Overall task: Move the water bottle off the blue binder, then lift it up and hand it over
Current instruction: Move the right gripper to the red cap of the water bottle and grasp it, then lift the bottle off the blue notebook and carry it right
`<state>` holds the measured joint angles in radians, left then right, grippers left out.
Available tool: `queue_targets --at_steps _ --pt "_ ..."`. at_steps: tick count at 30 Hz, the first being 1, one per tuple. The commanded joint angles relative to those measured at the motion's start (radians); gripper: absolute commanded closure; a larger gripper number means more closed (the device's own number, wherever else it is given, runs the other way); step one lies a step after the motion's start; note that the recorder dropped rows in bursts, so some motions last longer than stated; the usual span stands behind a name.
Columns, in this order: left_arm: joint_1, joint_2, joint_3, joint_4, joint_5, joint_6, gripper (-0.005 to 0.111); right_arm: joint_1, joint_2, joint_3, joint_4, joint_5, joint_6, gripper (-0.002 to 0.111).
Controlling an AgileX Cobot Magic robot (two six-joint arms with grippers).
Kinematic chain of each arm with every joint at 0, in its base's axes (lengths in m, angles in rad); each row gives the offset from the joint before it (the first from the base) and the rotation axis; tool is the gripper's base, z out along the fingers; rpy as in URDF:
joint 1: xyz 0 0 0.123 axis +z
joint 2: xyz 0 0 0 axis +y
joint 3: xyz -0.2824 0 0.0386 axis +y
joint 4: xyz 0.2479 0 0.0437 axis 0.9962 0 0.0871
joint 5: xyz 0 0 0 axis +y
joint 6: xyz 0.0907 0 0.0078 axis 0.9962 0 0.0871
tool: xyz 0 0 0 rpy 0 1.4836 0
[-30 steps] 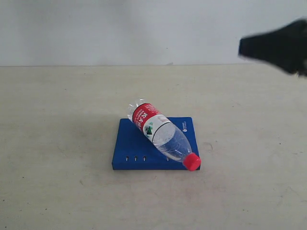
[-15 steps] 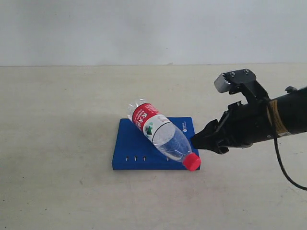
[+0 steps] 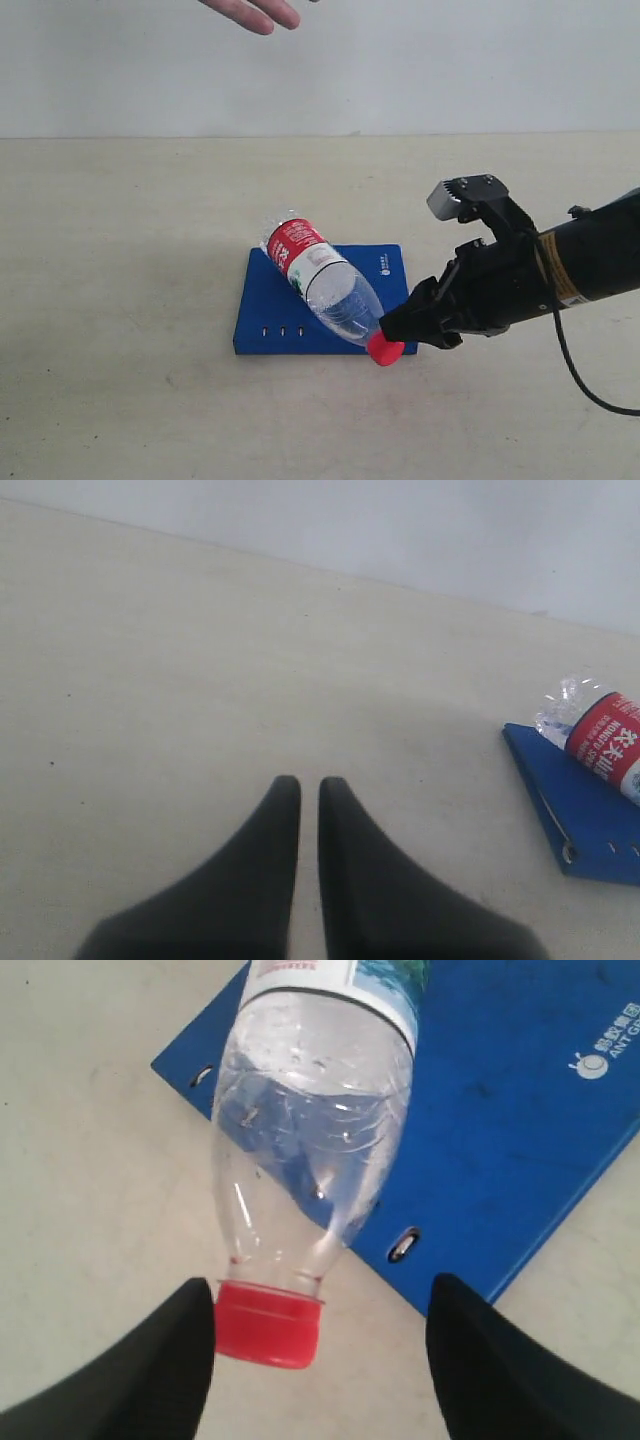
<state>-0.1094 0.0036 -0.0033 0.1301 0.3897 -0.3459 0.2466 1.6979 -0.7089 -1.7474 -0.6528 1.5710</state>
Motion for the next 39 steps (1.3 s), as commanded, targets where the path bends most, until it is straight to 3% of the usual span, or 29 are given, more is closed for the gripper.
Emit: queue_targets --at_steps 1,12,14,19,20,29,39 --pt "-0.005 -0.004 0.003 0.001 -0.007 -0.007 0.1 0.026 0.0 -0.001 0.003 0.002 -0.001 0.052" --pt "-0.005 -0.004 0.003 0.001 -0.007 -0.007 0.1 0.135 0.061 -0.002 0.003 0.166 0.048 0.056" --pt "-0.005 -0.004 0.003 0.001 -0.007 -0.007 0.1 0.135 0.061 -0.002 0.003 0.189 0.058 0.065" --pt "-0.005 -0.004 0.003 0.001 -0.007 -0.007 0.1 0.135 0.058 -0.002 0.003 0.189 0.056 0.104" --pt "-0.005 -0.004 0.003 0.001 -0.007 -0.007 0.1 0.135 0.058 -0.002 0.003 0.187 0.058 0.108" --pt "-0.005 -0.004 0.003 0.001 -0.007 -0.007 0.1 0.135 -0.004 -0.002 0.003 0.217 0.054 0.108" --pt "-0.005 -0.004 0.003 0.001 -0.007 -0.007 0.1 0.132 -0.293 -0.001 0.003 0.636 0.055 0.108"
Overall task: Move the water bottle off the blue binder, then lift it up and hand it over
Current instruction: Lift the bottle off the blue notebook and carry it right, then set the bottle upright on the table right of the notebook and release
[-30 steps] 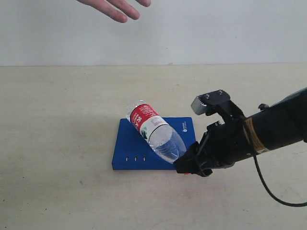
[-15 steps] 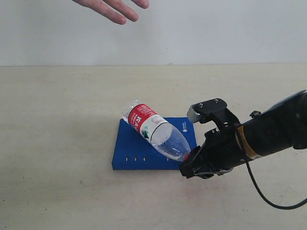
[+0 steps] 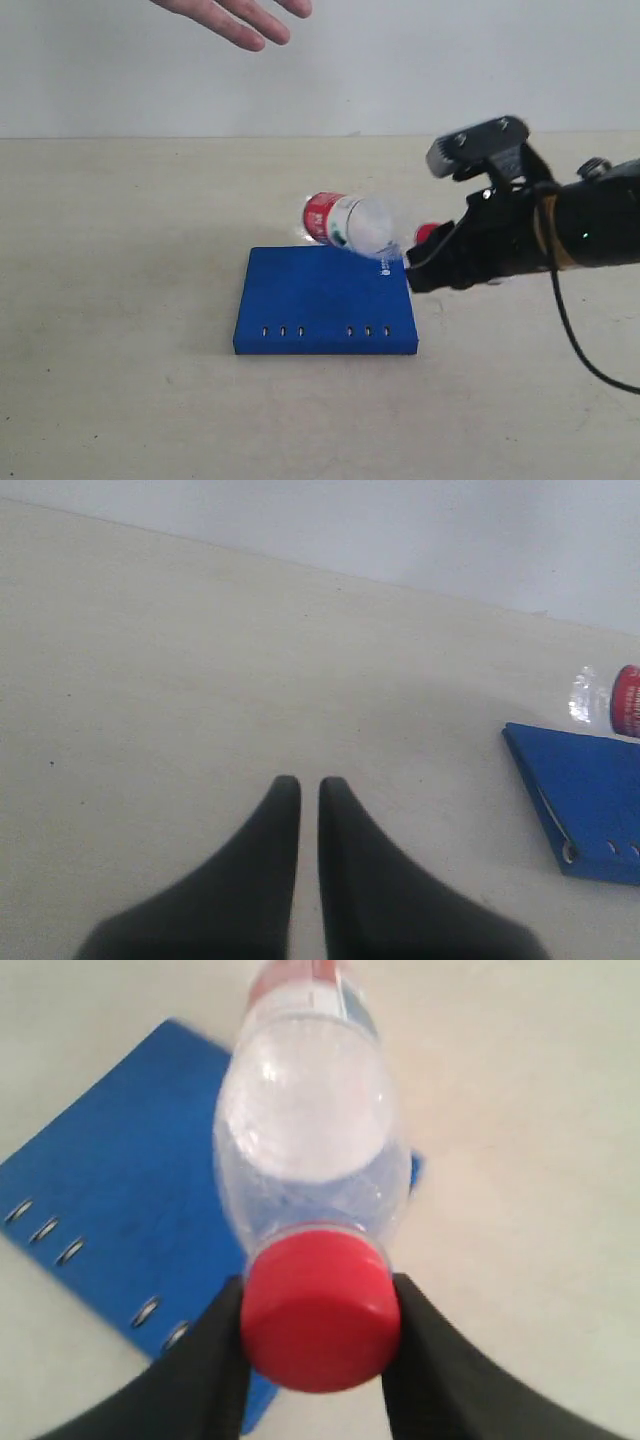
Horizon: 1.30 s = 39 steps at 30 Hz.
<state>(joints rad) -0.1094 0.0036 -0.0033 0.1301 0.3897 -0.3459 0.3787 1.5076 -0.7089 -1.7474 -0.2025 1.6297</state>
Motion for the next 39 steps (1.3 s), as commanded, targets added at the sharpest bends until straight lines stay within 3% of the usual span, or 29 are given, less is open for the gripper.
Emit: queue_targets --at_steps 1,7,13,18,22,23,24,25,26,27,28,30,33,37,39 --pt "-0.005 -0.004 0.003 0.001 -0.007 -0.007 0.1 0.0 -0.125 -0.001 0.003 0.234 -0.005 0.108" --pt "-0.005 -0.004 0.003 0.001 -0.007 -0.007 0.1 0.0 -0.202 -0.001 0.017 0.437 -0.068 0.108" --pt "-0.005 -0.004 0.003 0.001 -0.007 -0.007 0.1 0.0 -0.209 -0.001 0.328 0.593 -0.346 0.108" --pt "-0.005 -0.004 0.003 0.001 -0.007 -0.007 0.1 0.0 -0.209 -0.001 0.438 0.767 -0.46 0.108" --pt "-0.005 -0.004 0.003 0.001 -0.007 -0.007 0.1 0.0 -0.209 -0.001 0.416 0.748 -0.462 0.108" --pt "-0.005 -0.004 0.003 0.001 -0.007 -0.007 0.1 0.0 -0.209 -0.002 0.42 0.769 -0.448 0.106" --pt "-0.005 -0.004 0.003 0.001 -0.007 -0.007 0.1 -0.009 -0.209 -0.002 0.443 0.826 -0.417 0.094" --pt "-0.005 -0.004 0.003 0.001 -0.007 -0.007 0.1 -0.027 -0.206 -0.002 0.462 0.858 -0.391 0.086" --pt "-0.005 -0.004 0.003 0.001 -0.007 -0.007 0.1 -0.088 -0.197 -0.002 0.492 0.898 -0.307 0.068" --pt "-0.005 -0.004 0.003 0.001 -0.007 -0.007 0.1 -0.126 -0.189 -0.002 0.511 0.905 -0.269 0.063" --pt "-0.005 -0.004 0.003 0.001 -0.007 -0.007 0.1 -0.226 -0.18 -0.002 0.57 0.862 -0.276 0.058" --pt "-0.005 -0.004 0.003 0.001 -0.007 -0.005 0.1 -0.381 -0.173 -0.007 0.773 0.715 -0.473 0.059" --pt "-0.005 -0.004 0.003 0.001 -0.007 -0.005 0.1 -0.506 -0.172 -0.04 1.163 0.685 -0.781 0.059" --pt "-0.005 -0.004 0.003 0.001 -0.007 -0.005 0.1 -0.633 -0.172 -0.139 1.517 0.8 -1.284 0.059" --pt "-0.005 -0.004 0.003 0.001 -0.007 -0.005 0.1 -0.666 -0.172 -0.22 1.583 0.929 -1.38 0.058"
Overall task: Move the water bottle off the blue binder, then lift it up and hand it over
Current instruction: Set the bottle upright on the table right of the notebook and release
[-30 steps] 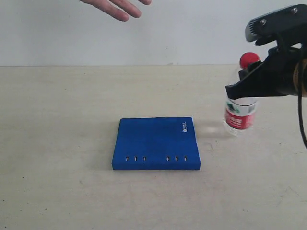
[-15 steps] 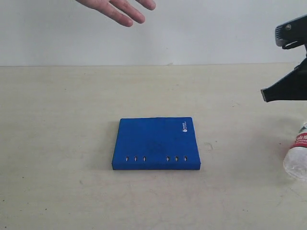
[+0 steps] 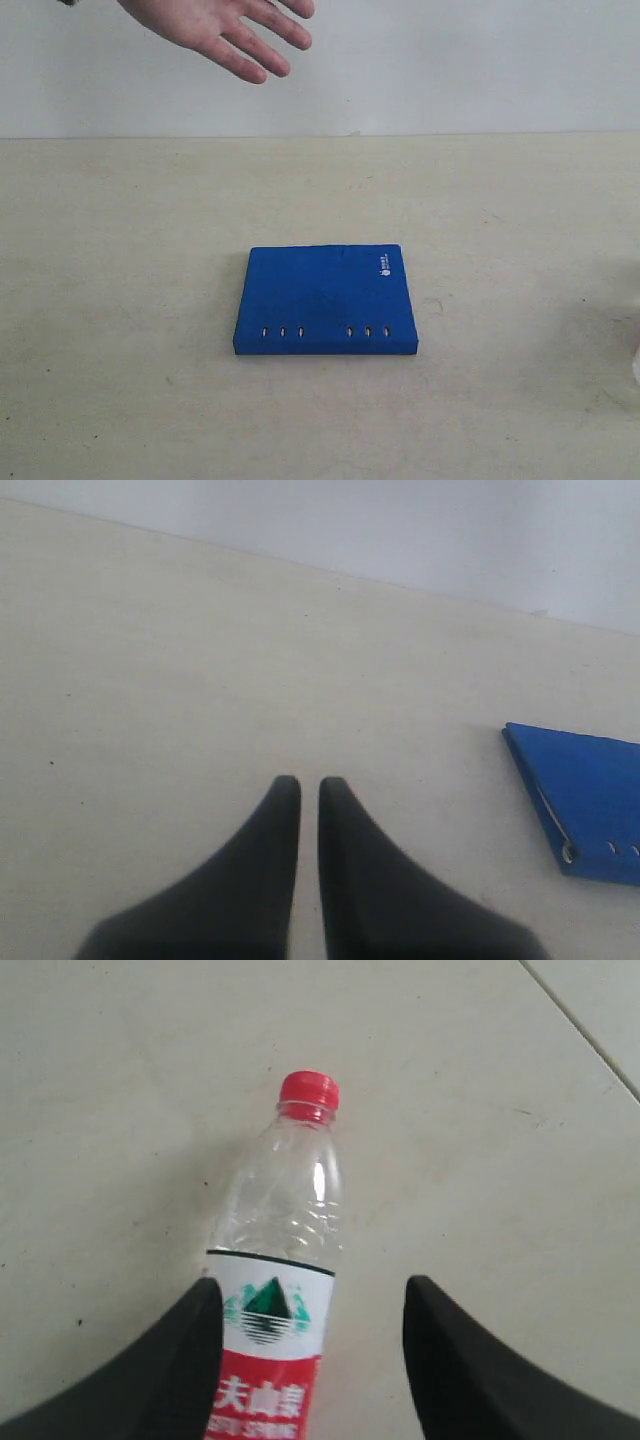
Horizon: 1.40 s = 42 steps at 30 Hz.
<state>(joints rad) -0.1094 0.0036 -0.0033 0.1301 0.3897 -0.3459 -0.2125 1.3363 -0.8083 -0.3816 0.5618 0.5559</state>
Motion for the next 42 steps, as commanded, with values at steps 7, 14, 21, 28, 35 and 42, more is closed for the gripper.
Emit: queue_targets --at_steps 7,14,21,28,35,42 --pt "-0.005 -0.004 0.003 0.001 -0.007 -0.005 0.1 -0.18 0.065 -0.271 0.341 0.384 -0.402 0.058" --pt "-0.005 -0.004 0.003 0.001 -0.007 -0.005 0.1 -0.198 0.278 -0.273 0.477 0.415 -0.447 0.058" --pt "-0.005 -0.004 0.003 0.001 -0.007 -0.005 0.1 -0.198 0.351 -0.273 0.451 0.318 -0.461 0.058" --pt "-0.005 -0.004 0.003 0.001 -0.007 -0.005 0.1 -0.198 0.353 -0.273 0.542 0.074 -0.461 0.058" --pt "-0.005 -0.004 0.003 0.001 -0.007 -0.005 0.1 -0.198 0.48 -0.303 0.617 -0.035 -0.461 0.058" --pt "-0.005 -0.004 0.003 0.001 -0.007 -0.005 0.1 -0.198 0.612 -0.378 0.64 -0.058 -0.461 0.058"
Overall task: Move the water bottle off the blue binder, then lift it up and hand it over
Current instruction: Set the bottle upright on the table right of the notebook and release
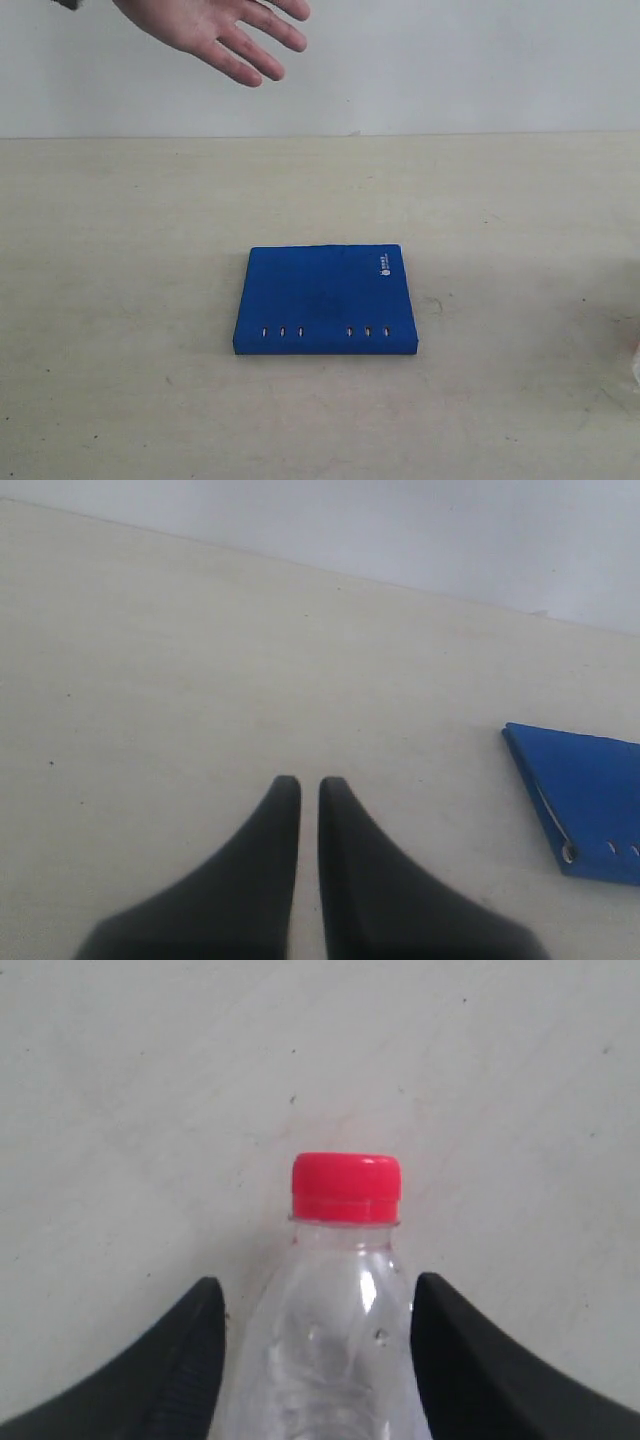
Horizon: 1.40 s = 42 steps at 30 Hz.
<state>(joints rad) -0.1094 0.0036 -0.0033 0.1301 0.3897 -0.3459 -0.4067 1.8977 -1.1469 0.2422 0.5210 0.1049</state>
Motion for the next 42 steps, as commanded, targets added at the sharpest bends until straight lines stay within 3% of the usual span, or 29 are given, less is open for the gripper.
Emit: queue_targets --at_steps 1,13,16,19,26,35,42 --pt "-0.005 -0.004 0.003 0.001 -0.007 -0.005 0.1 -0.003 0.065 -0.043 0.019 -0.023 -0.01 0.058" --pt "-0.005 -0.004 0.003 0.001 -0.007 -0.005 0.1 -0.003 0.171 -0.044 0.019 -0.204 -0.01 0.059" --pt "-0.005 -0.004 0.003 0.001 -0.007 -0.005 0.1 -0.003 0.172 -0.044 0.019 -0.219 -0.01 0.077" --pt "-0.005 -0.004 0.003 0.001 -0.007 -0.005 0.1 -0.003 0.16 -0.044 0.019 -0.219 -0.01 0.108" --pt "-0.005 -0.004 0.003 0.001 -0.007 -0.005 0.1 -0.003 0.105 -0.099 0.029 -0.174 -0.098 0.108" --pt "-0.005 -0.004 0.003 0.001 -0.007 -0.005 0.1 -0.002 -0.049 -0.115 0.079 -0.288 -0.176 0.108" --pt "-0.005 -0.004 0.003 0.001 -0.007 -0.005 0.1 -0.002 -0.122 -0.115 0.218 -0.29 -0.274 0.108"
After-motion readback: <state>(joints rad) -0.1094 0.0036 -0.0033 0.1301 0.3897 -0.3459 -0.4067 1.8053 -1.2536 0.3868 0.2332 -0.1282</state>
